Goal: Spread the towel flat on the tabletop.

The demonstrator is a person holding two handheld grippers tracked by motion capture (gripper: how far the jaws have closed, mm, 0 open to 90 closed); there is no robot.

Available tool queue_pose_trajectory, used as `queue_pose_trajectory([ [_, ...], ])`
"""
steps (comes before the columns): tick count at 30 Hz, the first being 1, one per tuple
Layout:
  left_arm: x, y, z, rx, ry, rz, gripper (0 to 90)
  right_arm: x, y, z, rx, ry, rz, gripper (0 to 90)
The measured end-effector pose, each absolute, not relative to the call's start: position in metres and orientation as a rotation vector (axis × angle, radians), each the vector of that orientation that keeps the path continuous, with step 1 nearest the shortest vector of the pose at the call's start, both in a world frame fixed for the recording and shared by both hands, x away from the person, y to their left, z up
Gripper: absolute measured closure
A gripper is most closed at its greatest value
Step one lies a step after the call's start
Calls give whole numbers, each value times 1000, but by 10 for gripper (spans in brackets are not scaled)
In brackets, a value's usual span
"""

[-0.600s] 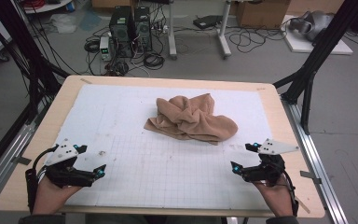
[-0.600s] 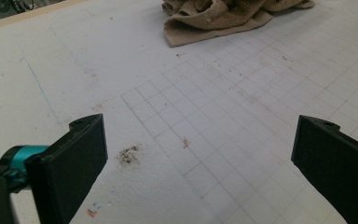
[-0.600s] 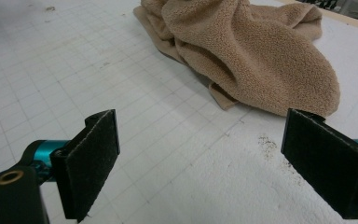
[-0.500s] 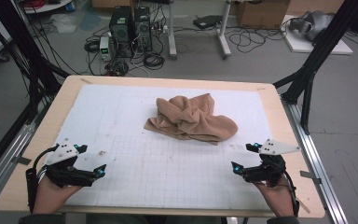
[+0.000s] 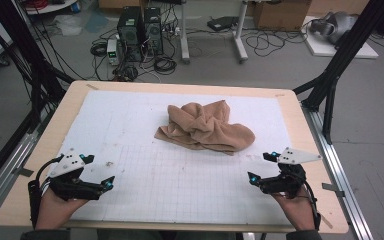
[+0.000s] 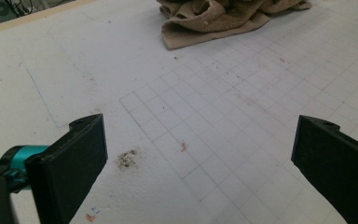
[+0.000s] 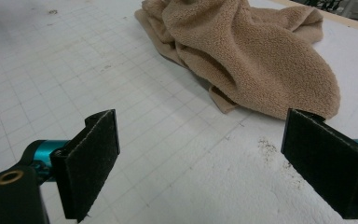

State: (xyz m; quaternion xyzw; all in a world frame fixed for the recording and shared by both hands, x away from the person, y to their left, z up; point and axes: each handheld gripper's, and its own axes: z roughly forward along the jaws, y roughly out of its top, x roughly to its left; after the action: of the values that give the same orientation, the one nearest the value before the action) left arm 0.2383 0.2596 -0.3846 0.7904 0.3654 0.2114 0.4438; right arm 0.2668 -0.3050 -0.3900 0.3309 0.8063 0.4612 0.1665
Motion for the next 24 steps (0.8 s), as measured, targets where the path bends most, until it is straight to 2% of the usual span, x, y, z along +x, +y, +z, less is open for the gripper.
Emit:
queue_pose_trajectory([
  [12, 242, 259, -385, 1957, 890, 515, 39, 277, -291, -386, 917, 2317, 1324, 104],
  [24, 242, 257, -384, 1946, 881, 511, 39, 321, -258, -365, 838, 2358, 1343, 104],
])
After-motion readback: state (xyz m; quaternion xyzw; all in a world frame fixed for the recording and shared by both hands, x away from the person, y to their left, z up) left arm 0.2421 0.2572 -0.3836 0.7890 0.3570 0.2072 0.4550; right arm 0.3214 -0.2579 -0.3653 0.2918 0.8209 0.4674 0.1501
